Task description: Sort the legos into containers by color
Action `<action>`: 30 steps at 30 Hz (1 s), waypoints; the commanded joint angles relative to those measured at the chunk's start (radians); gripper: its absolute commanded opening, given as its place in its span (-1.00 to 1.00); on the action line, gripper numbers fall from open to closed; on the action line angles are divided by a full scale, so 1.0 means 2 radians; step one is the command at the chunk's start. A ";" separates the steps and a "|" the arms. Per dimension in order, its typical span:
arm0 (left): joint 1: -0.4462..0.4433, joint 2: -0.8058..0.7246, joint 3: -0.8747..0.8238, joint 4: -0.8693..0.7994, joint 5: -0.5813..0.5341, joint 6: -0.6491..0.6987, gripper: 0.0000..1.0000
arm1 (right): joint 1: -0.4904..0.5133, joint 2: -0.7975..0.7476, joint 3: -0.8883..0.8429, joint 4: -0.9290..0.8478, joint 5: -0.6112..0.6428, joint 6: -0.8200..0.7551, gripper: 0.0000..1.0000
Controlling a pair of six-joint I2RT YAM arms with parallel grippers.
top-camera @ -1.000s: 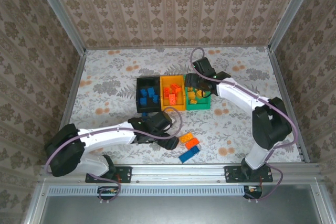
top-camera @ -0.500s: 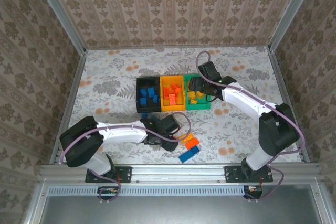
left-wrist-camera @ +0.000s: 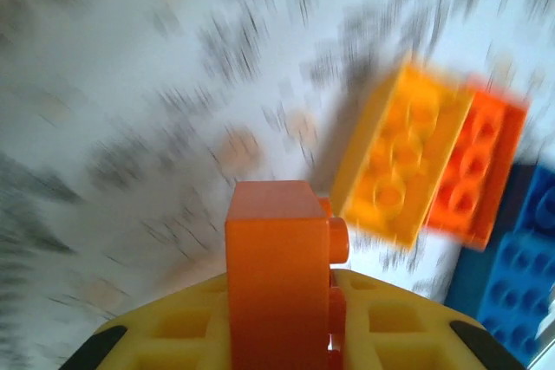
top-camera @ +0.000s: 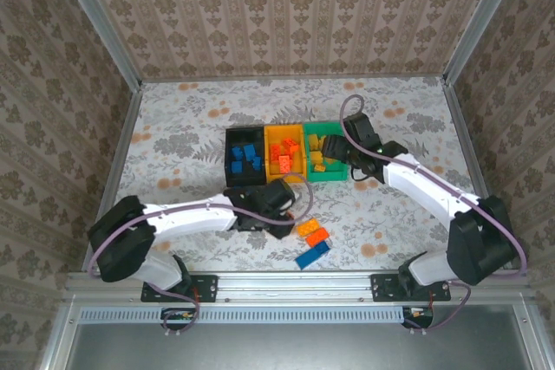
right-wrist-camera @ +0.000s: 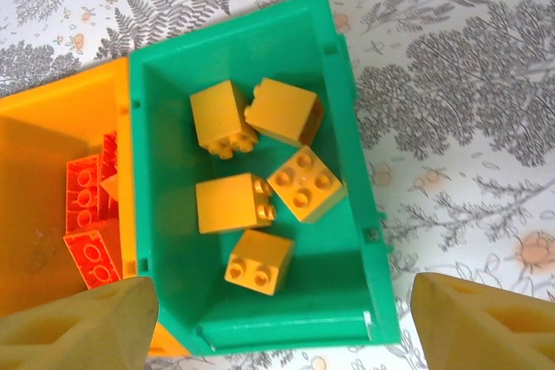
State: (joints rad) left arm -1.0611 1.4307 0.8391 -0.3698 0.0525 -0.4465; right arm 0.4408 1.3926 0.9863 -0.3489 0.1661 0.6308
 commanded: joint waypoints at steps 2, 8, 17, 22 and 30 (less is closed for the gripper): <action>0.053 -0.018 0.076 0.014 -0.027 -0.001 -0.62 | -0.003 -0.035 -0.029 0.008 -0.001 0.015 0.57; 0.117 0.068 0.201 0.001 -0.031 0.009 -0.62 | -0.003 -0.053 -0.057 0.007 0.003 0.015 0.56; 0.167 0.219 0.338 -0.039 -0.064 0.010 -0.64 | -0.003 -0.071 -0.079 0.004 0.000 0.013 0.56; 0.184 0.266 0.373 -0.057 -0.081 0.001 -0.63 | 0.001 -0.081 -0.095 0.002 -0.009 0.008 0.57; 0.181 0.275 0.396 -0.059 -0.065 -0.007 0.06 | 0.032 -0.104 -0.132 -0.004 -0.024 -0.011 0.58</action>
State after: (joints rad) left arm -0.6926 2.0056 1.5974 -0.4744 -0.0792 -0.4580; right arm 0.4801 1.2114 0.7437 -0.3412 0.1463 0.6312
